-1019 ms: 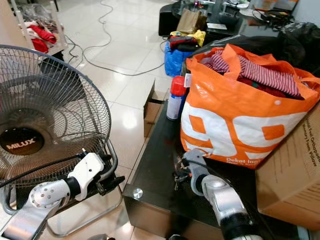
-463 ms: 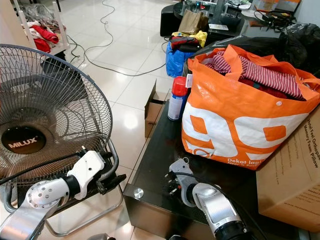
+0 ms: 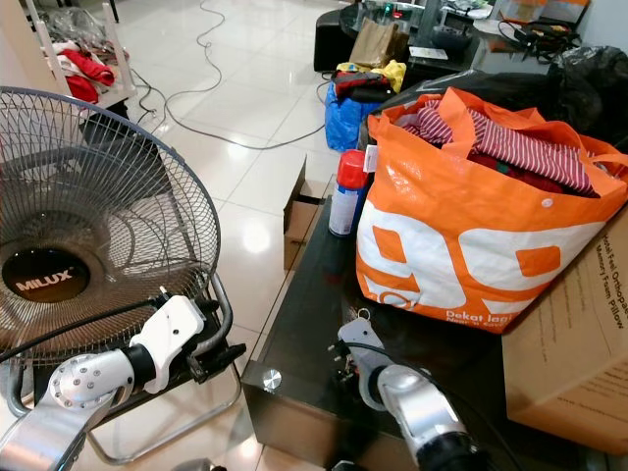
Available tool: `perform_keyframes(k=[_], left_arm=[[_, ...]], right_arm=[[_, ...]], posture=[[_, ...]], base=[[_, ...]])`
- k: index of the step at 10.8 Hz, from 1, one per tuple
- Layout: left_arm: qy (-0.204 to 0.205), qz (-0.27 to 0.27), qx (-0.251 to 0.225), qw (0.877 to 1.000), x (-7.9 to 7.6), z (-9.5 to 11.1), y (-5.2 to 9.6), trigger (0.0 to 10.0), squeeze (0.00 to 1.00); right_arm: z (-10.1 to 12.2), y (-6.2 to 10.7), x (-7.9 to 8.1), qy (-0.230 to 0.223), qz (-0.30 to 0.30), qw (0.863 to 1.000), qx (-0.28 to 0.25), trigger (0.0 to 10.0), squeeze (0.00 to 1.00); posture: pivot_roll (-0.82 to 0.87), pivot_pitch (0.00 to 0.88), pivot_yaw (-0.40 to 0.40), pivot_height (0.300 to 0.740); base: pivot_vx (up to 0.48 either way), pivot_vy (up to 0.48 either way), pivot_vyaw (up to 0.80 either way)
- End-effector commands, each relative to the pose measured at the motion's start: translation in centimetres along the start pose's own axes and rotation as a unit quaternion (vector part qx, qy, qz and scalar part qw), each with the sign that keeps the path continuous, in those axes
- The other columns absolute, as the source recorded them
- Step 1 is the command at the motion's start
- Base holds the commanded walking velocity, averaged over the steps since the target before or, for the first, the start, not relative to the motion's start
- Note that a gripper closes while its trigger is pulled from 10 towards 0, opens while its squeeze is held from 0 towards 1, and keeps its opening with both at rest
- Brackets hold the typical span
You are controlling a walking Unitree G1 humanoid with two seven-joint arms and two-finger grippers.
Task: Hang keys on a hook
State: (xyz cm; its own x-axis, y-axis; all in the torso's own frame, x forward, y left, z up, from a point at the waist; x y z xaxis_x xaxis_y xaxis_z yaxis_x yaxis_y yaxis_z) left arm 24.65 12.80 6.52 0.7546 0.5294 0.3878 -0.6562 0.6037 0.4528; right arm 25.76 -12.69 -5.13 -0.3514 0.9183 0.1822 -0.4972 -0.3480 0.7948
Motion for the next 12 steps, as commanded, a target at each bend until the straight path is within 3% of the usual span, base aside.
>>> perform_keyframes(k=[1,5,8,12], left_arm=[[-0.003,0.003,-0.004,1.0,0.2,0.5,0.1,10.0,0.0],[0.0,0.004,0.0,1.0,0.2,0.2,-0.2,10.0,0.0],[0.003,0.002,0.003,1.0,0.2,-0.3,-0.3,10.0,0.0],[0.003,-0.001,0.006,1.0,0.1,-0.7,-0.1,10.0,0.0]], right_arm=[[0.5,0.1,-1.0,-0.006,-0.025,1.0,-0.012,10.0,0.0],[1.0,0.1,-2.9,-0.016,-0.073,0.997,-0.021,10.0,0.0],[1.6,-0.3,-1.4,-0.038,-0.037,0.998,-0.04,10.0,0.0],[2.4,-1.0,-0.7,-0.043,-0.05,0.996,-0.052,10.0,0.0]], posture=[[0.04,0.0,-0.048,0.74],[0.03,0.003,-0.048,0.74],[0.04,0.012,-0.046,0.74],[0.04,0.028,-0.039,0.74]], base=[[0.0,0.0,0.0],[0.0,0.0,0.0],[0.0,0.0,0.0],[0.0,0.0,0.0]])
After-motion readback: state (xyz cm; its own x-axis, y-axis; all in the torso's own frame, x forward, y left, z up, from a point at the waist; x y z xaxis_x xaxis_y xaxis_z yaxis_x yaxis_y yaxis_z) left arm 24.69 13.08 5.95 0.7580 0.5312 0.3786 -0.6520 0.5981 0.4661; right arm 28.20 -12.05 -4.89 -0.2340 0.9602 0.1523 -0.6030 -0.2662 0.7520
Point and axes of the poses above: a point about 5 cm out from each wrist's last joint towards the gripper, its own y axis pointing back from the gripper into the wrist, its own z axis along the axis of the wrist's last joint, x = y × z, the point moved 4 cm from there along -y, pointing out of the wrist towards the gripper, and after that the axes turned 12 degrees about -y, right-handed, at the moved point
